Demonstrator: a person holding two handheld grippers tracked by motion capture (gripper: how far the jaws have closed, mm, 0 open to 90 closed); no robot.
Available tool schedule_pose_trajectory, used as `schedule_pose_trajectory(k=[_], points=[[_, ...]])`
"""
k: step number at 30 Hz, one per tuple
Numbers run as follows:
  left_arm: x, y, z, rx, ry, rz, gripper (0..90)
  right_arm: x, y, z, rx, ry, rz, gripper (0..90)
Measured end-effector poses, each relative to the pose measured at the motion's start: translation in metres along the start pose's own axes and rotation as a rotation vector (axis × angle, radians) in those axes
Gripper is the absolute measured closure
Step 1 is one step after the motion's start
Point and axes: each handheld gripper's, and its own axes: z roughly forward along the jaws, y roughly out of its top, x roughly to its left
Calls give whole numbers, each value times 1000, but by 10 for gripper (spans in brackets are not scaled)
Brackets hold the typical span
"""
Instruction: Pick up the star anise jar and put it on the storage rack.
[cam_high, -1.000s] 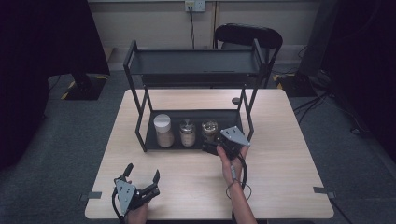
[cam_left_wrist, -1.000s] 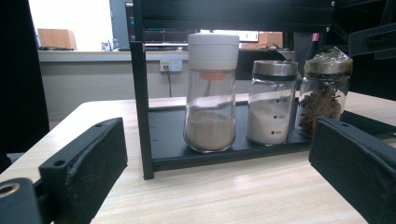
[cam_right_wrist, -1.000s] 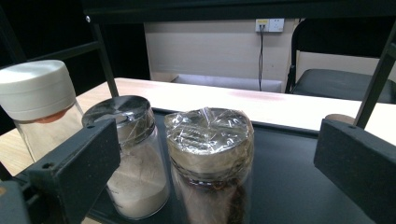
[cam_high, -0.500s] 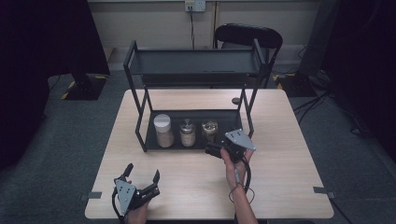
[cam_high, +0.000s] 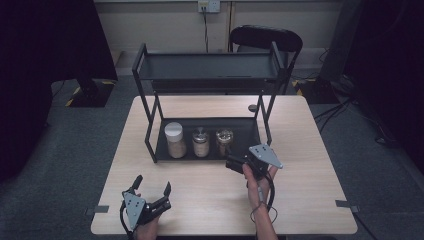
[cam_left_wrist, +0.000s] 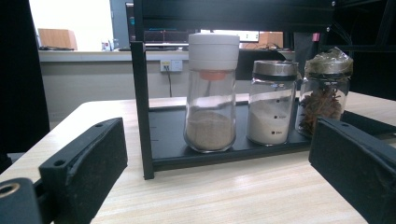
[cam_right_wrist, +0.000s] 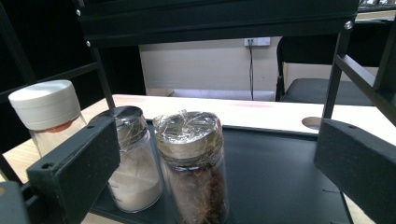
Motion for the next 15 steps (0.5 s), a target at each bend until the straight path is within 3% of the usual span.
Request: schedule_pose_trajectory(k=[15], points=[[0,0,0,0,2,0,35,0,-8,-20,-34,-7,13,0]])
